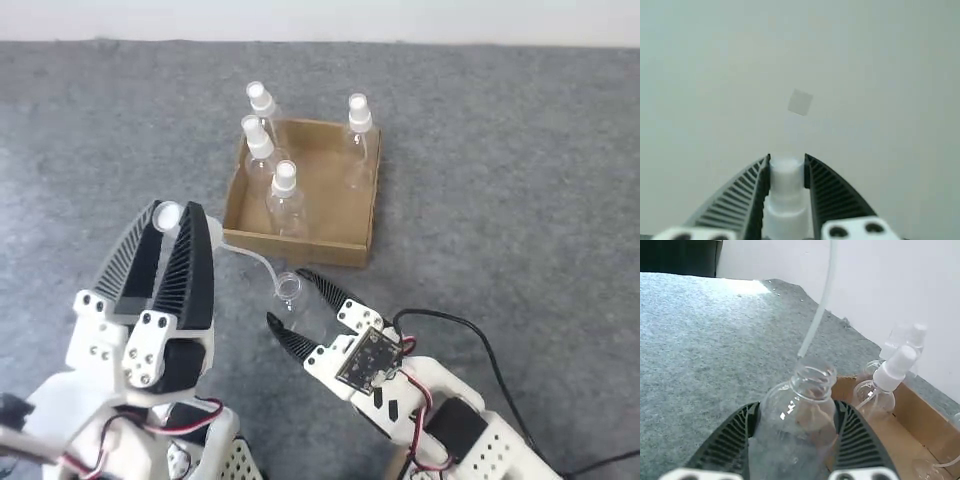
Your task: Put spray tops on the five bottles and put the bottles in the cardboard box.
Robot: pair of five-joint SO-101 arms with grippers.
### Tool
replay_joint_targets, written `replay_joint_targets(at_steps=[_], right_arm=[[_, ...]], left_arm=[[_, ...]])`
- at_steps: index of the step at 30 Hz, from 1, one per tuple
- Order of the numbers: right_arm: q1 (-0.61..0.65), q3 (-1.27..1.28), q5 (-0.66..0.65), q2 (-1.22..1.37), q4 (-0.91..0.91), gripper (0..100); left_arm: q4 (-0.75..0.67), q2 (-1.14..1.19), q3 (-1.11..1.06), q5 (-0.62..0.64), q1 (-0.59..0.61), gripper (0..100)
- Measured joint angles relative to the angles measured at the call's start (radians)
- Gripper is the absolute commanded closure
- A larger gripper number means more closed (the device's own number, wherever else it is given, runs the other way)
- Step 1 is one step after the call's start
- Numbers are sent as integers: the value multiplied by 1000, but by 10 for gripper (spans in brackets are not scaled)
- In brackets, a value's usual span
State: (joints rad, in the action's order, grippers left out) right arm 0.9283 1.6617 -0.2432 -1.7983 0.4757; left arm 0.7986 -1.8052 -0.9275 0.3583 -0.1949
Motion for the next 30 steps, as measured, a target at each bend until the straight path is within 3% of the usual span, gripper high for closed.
replay_joint_targets(at_steps=[15,20,30], right_arm=[[0,0,0,0,0,985],[0,0,0,0,0,985],[0,0,0,0,0,985]], left_arm=[[-60,-2,-101,0,-43,987],[-60,-2,-155,-61,-123,987],[-3,-2,-169,-112,-143,987]])
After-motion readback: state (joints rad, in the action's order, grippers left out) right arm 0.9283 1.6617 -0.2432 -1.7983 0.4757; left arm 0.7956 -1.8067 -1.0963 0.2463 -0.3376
